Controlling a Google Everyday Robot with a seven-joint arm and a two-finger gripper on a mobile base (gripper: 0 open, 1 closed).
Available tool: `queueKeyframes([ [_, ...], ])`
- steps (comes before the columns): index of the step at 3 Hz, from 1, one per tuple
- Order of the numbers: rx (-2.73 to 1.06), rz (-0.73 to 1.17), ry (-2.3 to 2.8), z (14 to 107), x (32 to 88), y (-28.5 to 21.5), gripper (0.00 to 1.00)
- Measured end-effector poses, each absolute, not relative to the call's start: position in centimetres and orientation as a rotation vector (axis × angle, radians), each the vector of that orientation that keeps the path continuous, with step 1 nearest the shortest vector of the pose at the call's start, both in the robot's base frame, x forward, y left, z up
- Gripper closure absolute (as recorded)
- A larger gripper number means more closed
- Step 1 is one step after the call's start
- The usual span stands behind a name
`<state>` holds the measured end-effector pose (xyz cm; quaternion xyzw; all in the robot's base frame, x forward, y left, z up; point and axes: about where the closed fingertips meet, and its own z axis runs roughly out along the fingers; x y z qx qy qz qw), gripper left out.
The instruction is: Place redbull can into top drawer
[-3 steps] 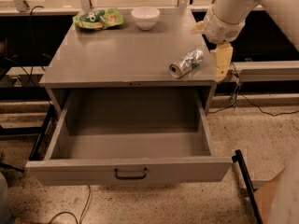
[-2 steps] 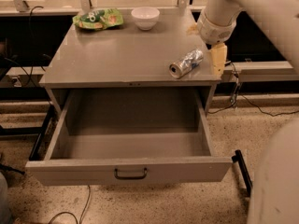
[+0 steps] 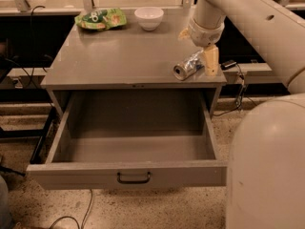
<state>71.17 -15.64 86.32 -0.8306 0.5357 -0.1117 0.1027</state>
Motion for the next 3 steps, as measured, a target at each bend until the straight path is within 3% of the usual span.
queueKeyframes([
  [1, -2.494, -0.286, 1.577, 85.2, 71.8, -14.9, 0.18],
  [3, -2.553, -0.184, 1.564, 83.4, 71.9, -13.5, 0.65],
])
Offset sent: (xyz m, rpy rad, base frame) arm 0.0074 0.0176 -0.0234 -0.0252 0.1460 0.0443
